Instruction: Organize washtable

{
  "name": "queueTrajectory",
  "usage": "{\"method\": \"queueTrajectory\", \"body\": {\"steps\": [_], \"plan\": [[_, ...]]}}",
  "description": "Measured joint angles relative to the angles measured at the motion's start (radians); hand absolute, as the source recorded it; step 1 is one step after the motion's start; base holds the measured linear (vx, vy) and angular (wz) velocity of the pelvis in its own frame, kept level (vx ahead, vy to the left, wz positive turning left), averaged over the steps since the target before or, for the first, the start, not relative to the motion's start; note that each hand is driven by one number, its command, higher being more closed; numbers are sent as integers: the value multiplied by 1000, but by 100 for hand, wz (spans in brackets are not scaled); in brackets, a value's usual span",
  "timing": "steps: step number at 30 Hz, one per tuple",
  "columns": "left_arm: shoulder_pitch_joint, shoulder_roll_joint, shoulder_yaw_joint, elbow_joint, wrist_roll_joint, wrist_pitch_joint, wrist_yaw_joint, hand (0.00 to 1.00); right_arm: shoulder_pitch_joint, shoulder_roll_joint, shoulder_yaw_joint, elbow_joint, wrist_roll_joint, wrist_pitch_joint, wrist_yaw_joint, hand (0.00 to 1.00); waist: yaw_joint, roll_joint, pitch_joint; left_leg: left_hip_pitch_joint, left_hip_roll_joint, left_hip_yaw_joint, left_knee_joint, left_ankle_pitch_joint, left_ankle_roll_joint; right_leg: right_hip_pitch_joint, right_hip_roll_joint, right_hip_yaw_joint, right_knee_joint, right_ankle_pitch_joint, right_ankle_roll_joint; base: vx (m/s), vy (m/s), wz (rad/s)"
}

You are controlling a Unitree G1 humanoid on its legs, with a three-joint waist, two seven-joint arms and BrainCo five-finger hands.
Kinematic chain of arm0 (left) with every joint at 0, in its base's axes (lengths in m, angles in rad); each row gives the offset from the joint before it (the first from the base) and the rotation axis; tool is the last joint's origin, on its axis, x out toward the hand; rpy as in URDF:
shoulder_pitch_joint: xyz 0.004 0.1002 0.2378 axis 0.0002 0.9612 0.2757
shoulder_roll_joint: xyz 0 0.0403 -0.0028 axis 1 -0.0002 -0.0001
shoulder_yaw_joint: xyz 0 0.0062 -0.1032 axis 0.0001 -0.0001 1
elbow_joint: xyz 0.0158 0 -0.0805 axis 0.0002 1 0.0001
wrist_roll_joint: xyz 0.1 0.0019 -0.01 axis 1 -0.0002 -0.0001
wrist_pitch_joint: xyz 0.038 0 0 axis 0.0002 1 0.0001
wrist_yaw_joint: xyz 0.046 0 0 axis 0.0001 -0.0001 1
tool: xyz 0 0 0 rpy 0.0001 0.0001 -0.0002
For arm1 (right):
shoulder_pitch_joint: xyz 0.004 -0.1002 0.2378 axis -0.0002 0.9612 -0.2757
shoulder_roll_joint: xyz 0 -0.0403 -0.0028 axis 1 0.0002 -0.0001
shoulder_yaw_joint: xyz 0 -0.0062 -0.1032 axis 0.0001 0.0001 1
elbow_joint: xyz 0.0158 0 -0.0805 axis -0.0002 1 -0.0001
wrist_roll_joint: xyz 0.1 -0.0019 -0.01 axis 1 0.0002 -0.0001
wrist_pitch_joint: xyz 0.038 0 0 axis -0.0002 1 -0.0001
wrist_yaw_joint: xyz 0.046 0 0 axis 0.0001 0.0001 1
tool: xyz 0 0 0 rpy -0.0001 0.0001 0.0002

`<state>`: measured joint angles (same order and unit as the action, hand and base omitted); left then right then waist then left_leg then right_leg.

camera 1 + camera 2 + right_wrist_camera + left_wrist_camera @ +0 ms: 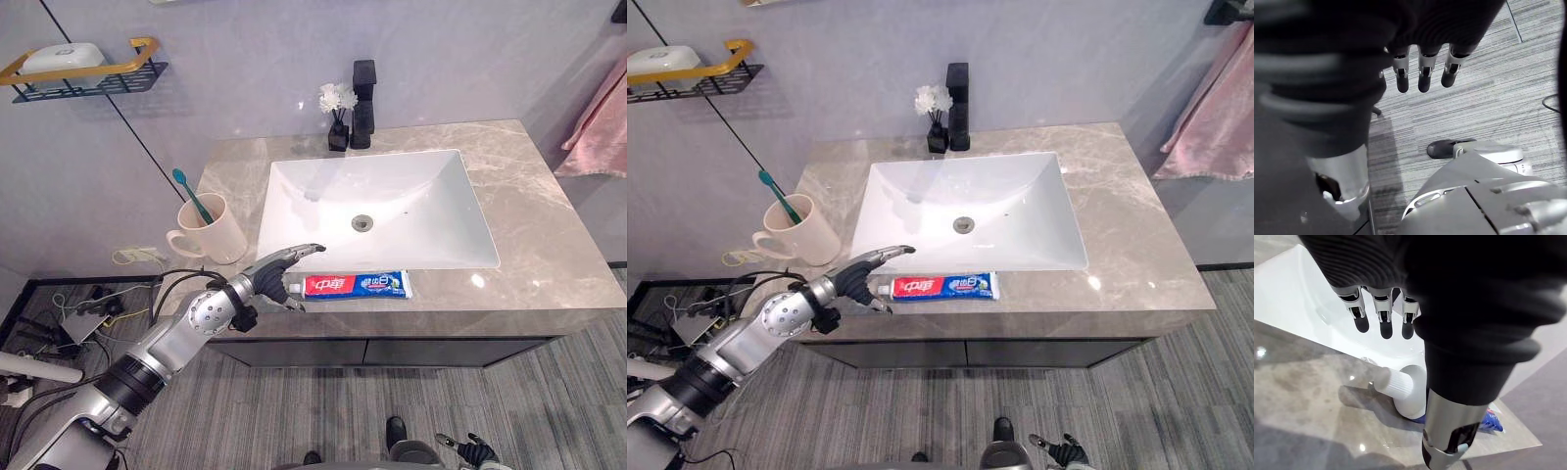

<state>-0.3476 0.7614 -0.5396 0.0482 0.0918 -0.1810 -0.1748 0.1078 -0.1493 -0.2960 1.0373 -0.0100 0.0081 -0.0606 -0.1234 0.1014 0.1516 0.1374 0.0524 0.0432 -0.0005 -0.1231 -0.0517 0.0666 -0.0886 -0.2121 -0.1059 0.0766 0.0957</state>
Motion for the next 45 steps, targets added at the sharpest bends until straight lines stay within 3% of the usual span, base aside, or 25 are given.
{"method": "queueTrajectory", "body": {"steps": [14,24,31,45], "plan": [[0,-11,0,0,-31,4,0,0,1,0,3,0,-2,0,0,0,-1,1,0,0,0,1,0,0,0,0,0,0,0,0,0,0,0,0],[0,-118,0,0,-42,20,22,0,1,0,29,0,-3,0,-2,0,-3,1,0,0,0,1,0,0,0,0,0,0,0,0,0,0,0,0],[0,-138,0,1,-39,20,48,0,1,1,29,0,-3,0,-3,0,-6,1,0,0,0,2,0,0,0,0,0,0,0,0,0,0,0,0],[-48,-153,0,28,166,20,96,0,3,3,29,0,-1,-1,-8,0,-10,3,1,-1,0,4,0,0,0,-3,0,1,0,1,0,0,0,0]]}}
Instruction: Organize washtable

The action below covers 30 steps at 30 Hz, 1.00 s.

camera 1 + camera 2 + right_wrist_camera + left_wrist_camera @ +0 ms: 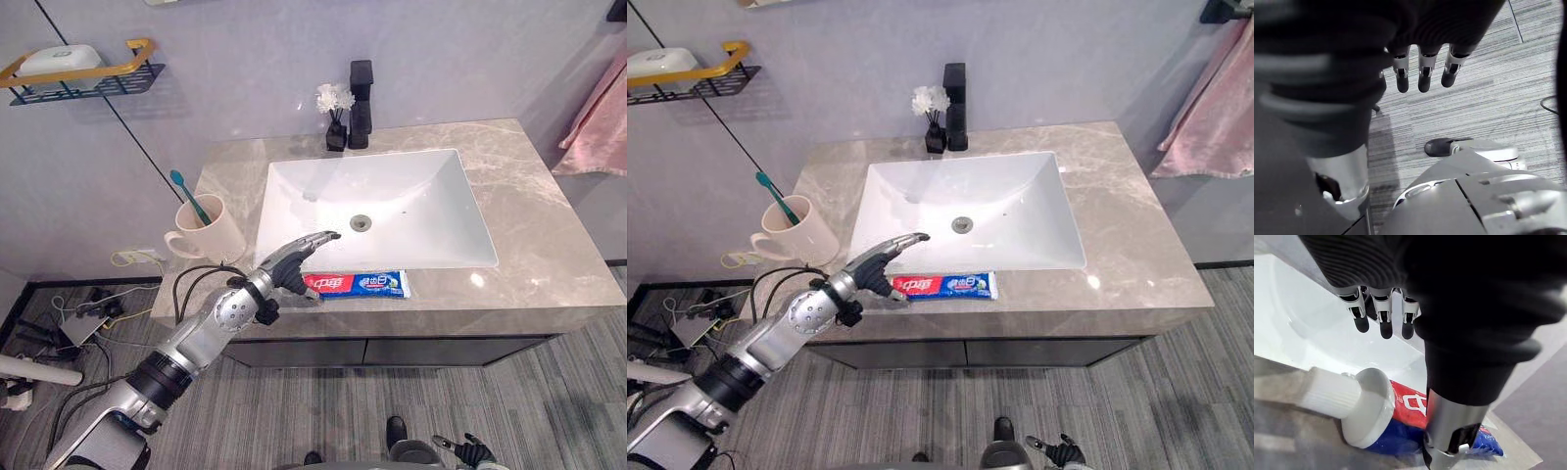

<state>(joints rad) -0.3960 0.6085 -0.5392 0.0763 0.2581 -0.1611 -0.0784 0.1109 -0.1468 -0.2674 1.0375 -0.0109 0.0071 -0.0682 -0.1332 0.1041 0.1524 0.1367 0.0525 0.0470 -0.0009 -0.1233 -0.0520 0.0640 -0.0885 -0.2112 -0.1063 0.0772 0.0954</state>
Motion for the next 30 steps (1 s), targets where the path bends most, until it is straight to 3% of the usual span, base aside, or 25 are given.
{"method": "queueTrajectory", "body": {"steps": [15,16,24,30], "plan": [[-41,-17,-31,39,82,-3,1,0,4,1,-1,-1,1,0,-18,0,-17,3,3,-1,0,11,-6,0,0,-9,1,9,0,0,1,0,0,-2],[-56,-17,-43,45,91,-4,1,100,4,1,-1,-1,1,0,-18,0,-16,3,3,-1,0,11,-6,0,0,-9,1,9,0,1,1,0,0,0],[-130,-17,-92,75,192,-35,15,100,2,-1,0,-4,1,0,-19,0,-20,11,7,-1,0,13,-6,0,0,-10,1,10,0,1,2,0,0,0],[-136,-17,-109,74,209,-45,19,100,2,-4,0,-4,1,0,-19,0,-22,12,9,1,0,15,-6,0,0,-10,1,12,0,1,2,0,0,0]]}}
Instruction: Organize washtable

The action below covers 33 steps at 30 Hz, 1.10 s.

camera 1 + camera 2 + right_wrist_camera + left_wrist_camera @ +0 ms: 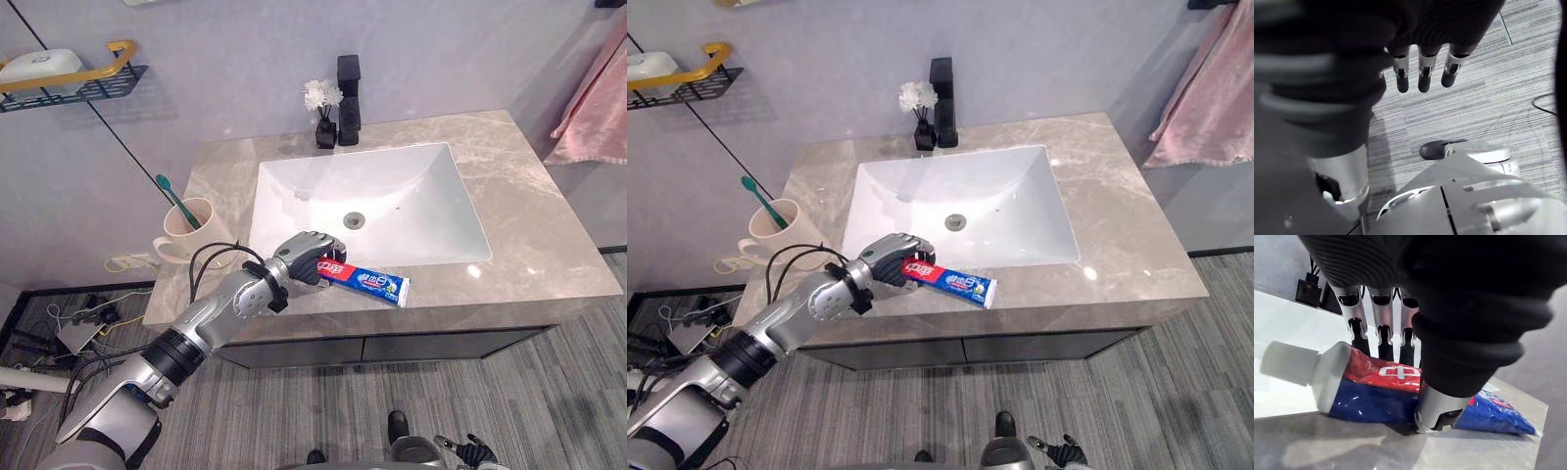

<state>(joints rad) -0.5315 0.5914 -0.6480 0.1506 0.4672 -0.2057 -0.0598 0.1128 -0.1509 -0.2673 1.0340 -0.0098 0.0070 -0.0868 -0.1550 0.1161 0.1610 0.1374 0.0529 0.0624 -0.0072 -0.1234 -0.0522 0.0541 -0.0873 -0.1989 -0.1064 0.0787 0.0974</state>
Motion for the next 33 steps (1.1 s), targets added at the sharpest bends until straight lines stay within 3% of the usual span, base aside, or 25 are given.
{"method": "queueTrajectory", "body": {"steps": [18,23,33], "plan": [[0,-8,-7,6,6,5,7,100,-6,-14,-1,0,13,0,-2,0,0,4,4,5,0,0,0,0,0,5,0,0,0,0,0,0,0,0],[0,-12,-6,-19,-59,33,21,100,-10,-12,-7,-15,40,-1,-4,0,3,11,12,-6,0,-9,1,1,1,0,-1,-10,0,0,0,0,0,5],[1,-138,104,-215,-183,49,116,100,7,37,-128,-76,211,-34,-24,0,20,9,13,-39,-5,-3,19,5,6,-30,-2,-13,5,28,-27,-25,-7,-3]]}}
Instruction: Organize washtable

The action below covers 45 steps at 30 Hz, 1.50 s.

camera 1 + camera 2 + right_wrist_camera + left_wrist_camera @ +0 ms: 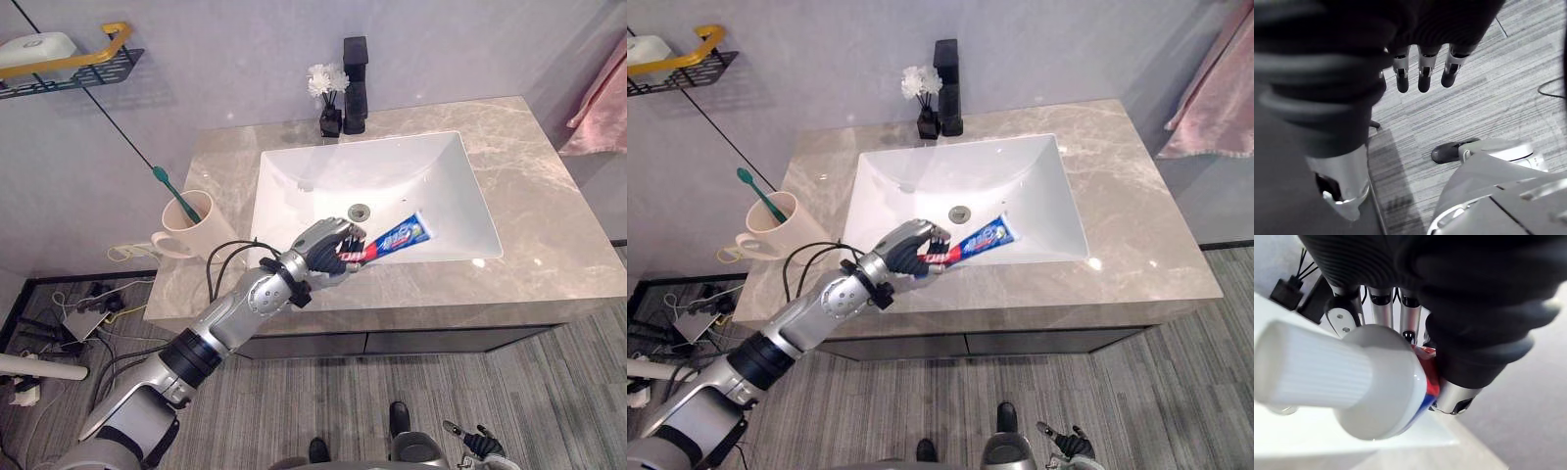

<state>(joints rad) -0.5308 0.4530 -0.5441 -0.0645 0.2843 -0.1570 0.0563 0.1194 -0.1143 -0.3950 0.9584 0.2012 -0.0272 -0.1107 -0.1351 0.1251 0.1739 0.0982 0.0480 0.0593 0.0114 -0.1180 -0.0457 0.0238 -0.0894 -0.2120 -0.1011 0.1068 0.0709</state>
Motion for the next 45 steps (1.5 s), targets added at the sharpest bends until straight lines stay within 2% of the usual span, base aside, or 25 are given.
{"method": "queueTrajectory", "body": {"steps": [4,8,11,14,20,23,26,30,34,40,45], "plan": [[40,-37,78,-137,-8,0,40,100,31,28,-57,-55,68,-14,-4,0,36,-16,-4,-15,-7,15,6,6,10,-19,-6,10,0,3,-2,-97,-25,-10],[118,-68,141,-212,-17,-1,81,100,47,33,-126,-113,136,-35,-24,0,41,-28,-11,-17,-8,25,9,7,11,-19,-6,19,0,7,-2,-102,-31,-5],[148,-83,173,-225,-17,-1,104,100,56,37,-172,-201,165,-47,-46,0,43,-46,-25,-21,-7,28,6,7,11,-21,-4,22,-3,7,-2,-83,-22,-5],[190,-95,212,-273,-17,-1,122,100,63,52,-203,-334,186,-66,-75,0,44,-57,-37,-22,-3,33,7,7,11,-28,1,29,0,9,-4,-18,-18,-8],[289,-164,361,-375,-16,-2,171,100,59,69,-246,-648,181,-97,-134,0,43,-57,-41,-13,6,48,14,9,10,-27,17,37,0,14,-5,16,-14,-4],[352,-183,403,-409,-15,-2,192,100,57,70,-269,-795,169,-119,-154,0,61,-57,-42,-5,7,62,13,8,10,-27,20,52,0,17,-8,-29,-11,-13],[395,-185,419,-424,-15,-2,200,100,62,70,-273,-913,151,-125,-161,0,66,-62,-45,0,7,72,14,8,10,-26,20,60,0,21,-8,-44,-3,-12],[443,-199,443,-455,-15,-2,205,100,70,69,-252,-1060,184,-160,-119,0,66,-68,-51,9,6,91,15,7,10,-28,22,80,0,25,-7,-54,-5,-14],[485,-207,443,-469,-15,-2,193,100,70,62,-176,-1178,210,-165,-30,0,65,-73,-66,16,8,110,15,5,8,-31,26,100,0,26,-8,-37,-9,-15],[509,-215,443,-480,-15,-4,156,100,62,-4,-53,-1260,231,-166,77,0,76,-77,-86,19,8,110,15,4,8,-30,27,102,0,26,-7,-3,-1,-1],[509,-216,426,-480,-16,-4,137,100,2,-66,117,-1270,329,-164,182,0,95,-85,-93,20,7,105,16,4,8,-26,23,98,0,27,-7,-7,-1,2]]}}
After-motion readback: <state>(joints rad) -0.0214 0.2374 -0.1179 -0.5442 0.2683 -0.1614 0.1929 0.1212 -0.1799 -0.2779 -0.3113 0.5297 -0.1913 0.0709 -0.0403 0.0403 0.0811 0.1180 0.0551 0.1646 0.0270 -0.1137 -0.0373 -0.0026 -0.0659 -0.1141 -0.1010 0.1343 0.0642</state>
